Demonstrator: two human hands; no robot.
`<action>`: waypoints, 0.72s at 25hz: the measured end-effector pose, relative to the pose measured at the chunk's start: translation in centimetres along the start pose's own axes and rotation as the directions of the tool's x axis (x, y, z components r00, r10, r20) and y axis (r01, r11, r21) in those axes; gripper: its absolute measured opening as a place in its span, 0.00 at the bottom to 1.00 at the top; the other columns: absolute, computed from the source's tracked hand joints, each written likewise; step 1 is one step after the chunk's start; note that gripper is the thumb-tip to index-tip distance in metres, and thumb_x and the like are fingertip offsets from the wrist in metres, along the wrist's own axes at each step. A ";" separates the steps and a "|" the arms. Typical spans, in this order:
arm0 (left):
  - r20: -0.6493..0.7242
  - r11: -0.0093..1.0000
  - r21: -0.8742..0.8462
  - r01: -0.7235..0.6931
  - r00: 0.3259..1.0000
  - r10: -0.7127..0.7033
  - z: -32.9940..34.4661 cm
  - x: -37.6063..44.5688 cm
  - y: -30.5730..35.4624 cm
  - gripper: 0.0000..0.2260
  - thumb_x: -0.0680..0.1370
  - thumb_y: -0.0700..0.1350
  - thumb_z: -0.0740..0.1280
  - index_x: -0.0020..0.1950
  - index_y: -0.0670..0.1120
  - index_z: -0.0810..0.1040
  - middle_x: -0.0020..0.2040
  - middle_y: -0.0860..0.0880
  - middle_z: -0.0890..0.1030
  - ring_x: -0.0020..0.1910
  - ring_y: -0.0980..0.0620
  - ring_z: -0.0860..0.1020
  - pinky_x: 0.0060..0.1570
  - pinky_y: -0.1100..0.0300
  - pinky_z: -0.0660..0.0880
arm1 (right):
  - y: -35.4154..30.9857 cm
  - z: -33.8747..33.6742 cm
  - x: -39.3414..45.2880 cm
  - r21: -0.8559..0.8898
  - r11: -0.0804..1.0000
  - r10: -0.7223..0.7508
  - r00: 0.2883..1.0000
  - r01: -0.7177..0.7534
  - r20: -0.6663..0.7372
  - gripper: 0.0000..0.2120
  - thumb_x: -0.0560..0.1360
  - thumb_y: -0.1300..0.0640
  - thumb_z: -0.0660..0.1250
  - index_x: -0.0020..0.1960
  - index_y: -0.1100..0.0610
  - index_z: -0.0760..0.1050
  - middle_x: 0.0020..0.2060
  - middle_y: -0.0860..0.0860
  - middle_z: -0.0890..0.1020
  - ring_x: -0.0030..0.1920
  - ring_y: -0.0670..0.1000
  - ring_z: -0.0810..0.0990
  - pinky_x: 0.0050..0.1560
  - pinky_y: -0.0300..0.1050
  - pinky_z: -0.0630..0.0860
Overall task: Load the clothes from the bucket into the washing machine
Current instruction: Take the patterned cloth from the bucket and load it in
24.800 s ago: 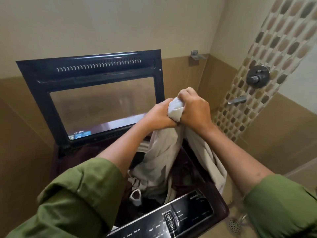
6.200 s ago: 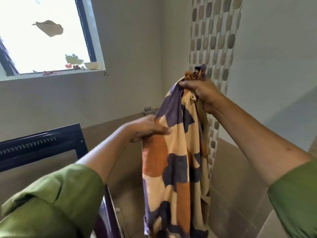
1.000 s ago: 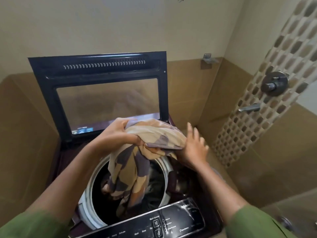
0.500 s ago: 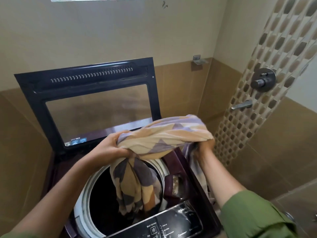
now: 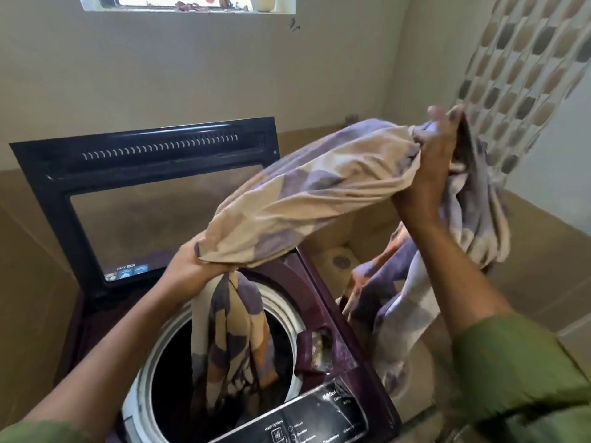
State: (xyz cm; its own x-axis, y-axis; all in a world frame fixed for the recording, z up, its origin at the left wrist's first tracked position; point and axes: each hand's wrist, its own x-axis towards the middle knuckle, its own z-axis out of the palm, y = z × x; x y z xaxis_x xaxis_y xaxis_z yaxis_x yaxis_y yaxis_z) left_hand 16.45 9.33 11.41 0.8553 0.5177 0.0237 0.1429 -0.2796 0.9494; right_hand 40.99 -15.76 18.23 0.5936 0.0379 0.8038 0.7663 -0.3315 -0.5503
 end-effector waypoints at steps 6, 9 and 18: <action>0.020 0.997 0.070 0.016 1.000 -0.017 -0.6 0.0 -0.9 0.19 0.71 0.39 0.77 0.60 0.49 0.79 0.46 0.59 0.84 0.46 0.72 0.79 0.43 0.74 0.74 | -3.7 -0.3 0.7 -0.022 0.915 -0.401 0.915 0.402 0.053 0.10 0.79 0.49 0.64 0.60 0.47 0.69 0.70 0.51 0.65 0.76 0.51 0.55 0.77 0.49 0.54; 0.073 0.990 0.075 0.120 0.989 -0.126 -2.5 -0.4 -0.3 0.43 0.61 0.41 0.78 0.73 0.53 0.65 0.62 0.51 0.79 0.58 0.57 0.79 0.49 0.62 0.77 | -5.5 1.8 -1.9 0.137 0.985 -0.133 0.973 0.108 0.188 0.23 0.77 0.48 0.66 0.71 0.45 0.66 0.71 0.39 0.60 0.73 0.38 0.54 0.77 0.44 0.55; 0.272 0.986 -0.150 -0.077 0.955 0.116 1.6 0.9 7.4 0.37 0.61 0.46 0.82 0.68 0.46 0.73 0.59 0.46 0.83 0.57 0.49 0.81 0.62 0.43 0.75 | -9.0 5.8 -8.3 0.211 0.728 -0.676 0.634 0.652 0.374 0.16 0.76 0.66 0.68 0.62 0.63 0.71 0.72 0.63 0.62 0.74 0.60 0.59 0.76 0.44 0.53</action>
State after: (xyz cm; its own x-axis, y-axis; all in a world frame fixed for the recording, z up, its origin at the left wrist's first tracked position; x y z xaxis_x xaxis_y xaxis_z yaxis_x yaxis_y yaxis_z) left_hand 19.09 6.43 17.93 0.9691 0.2419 0.0475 0.0002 -0.1937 0.9811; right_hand 30.59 -7.65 15.26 -0.0499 0.6012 0.7975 0.9970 -0.0176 0.0756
